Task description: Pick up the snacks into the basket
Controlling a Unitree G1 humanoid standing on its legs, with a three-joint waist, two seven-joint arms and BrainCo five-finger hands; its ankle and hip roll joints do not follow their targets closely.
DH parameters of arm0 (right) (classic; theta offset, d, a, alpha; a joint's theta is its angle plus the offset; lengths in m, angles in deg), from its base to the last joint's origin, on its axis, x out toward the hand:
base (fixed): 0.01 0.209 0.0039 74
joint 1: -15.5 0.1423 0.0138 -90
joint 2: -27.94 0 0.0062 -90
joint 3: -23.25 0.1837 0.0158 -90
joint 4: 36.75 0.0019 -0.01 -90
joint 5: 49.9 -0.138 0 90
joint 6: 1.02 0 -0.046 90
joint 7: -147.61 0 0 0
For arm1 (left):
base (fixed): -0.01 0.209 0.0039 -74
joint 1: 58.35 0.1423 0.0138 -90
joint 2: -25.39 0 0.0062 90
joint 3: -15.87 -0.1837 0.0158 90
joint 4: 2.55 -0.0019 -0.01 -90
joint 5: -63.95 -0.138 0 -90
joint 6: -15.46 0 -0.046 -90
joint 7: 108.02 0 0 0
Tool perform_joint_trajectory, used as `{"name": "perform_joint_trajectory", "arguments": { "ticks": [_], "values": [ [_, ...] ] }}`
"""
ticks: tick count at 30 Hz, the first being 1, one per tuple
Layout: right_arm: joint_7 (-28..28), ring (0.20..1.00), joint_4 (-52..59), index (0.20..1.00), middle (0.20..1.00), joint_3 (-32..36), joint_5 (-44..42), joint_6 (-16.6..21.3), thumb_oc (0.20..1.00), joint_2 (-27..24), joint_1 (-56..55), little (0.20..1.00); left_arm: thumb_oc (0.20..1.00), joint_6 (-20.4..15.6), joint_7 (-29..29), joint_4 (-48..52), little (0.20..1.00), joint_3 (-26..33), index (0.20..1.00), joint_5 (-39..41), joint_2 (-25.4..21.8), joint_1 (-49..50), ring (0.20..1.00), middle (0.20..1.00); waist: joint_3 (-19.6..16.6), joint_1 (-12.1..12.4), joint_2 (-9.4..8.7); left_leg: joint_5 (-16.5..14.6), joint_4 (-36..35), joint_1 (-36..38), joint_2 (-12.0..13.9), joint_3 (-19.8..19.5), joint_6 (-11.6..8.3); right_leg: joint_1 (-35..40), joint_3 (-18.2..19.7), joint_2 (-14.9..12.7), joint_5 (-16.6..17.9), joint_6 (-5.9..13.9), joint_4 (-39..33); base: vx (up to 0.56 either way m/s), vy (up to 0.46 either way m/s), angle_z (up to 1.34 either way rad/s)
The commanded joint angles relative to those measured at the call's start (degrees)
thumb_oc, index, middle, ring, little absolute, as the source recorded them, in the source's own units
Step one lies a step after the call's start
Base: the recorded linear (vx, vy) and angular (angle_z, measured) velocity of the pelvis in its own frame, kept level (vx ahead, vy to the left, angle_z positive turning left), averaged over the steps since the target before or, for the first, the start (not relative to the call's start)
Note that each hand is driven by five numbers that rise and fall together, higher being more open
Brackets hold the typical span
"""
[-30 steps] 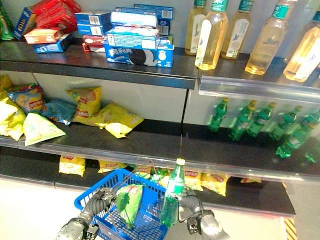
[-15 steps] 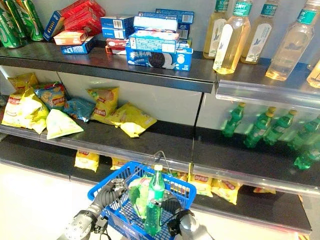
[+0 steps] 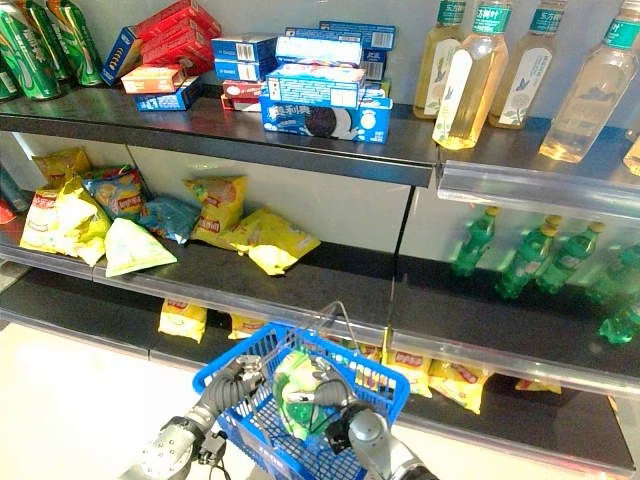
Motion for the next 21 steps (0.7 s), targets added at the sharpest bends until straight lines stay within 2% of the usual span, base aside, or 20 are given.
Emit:
{"name": "perform_joint_trajectory", "arguments": {
  "ticks": [1, 15, 21],
  "values": [
    [-0.5, 1.0, -2.0, 1.0, 1.0, 1.6, 1.8, 3.3, 1.0, 3.0, 4.1, 1.0, 0.2, -10.4, 0.1, 13.0, 0.2, 2.4, 0.2, 3.9, 0.8, -7.5, 0.2, 0.2, -3.5, 1.2, -2.6, -4.4, 0.1, 2.2, -0.7, 0.1, 1.71, 2.6, 2.8, -9.3, 1.4, 12.98, -1.0, 0.0, 0.0, 0.0],
    [-0.3, 1.0, 2.2, 1.0, 1.0, 3.2, 2.1, 3.2, 1.0, 0.1, 1.5, 1.0, 0.2, -9.8, 0.4, 13.1, 0.2, 4.6, 0.2, 3.9, 0.4, -5.2, 0.2, 0.2, -4.3, 0.3, -2.78, -4.3, -0.5, 3.0, -0.4, 0.3, 1.67, 3.4, 3.0, -9.0, 1.3, 13.0, -1.6, 0.0, 0.0, 0.0],
    [1.2, 1.0, 8.6, 1.0, 1.0, 5.8, 1.3, 4.0, 1.0, -4.5, -5.0, 1.0, 0.2, -9.5, 1.0, 11.7, 0.2, 7.2, 0.2, 1.6, 0.1, -3.0, 0.2, 0.2, -4.6, -0.8, -3.14, -4.1, -0.9, 3.2, -0.3, 0.5, 1.58, 3.7, 2.9, -9.0, 1.3, 13.14, -1.7, 0.0, 0.0, 0.0]
  ]
}}
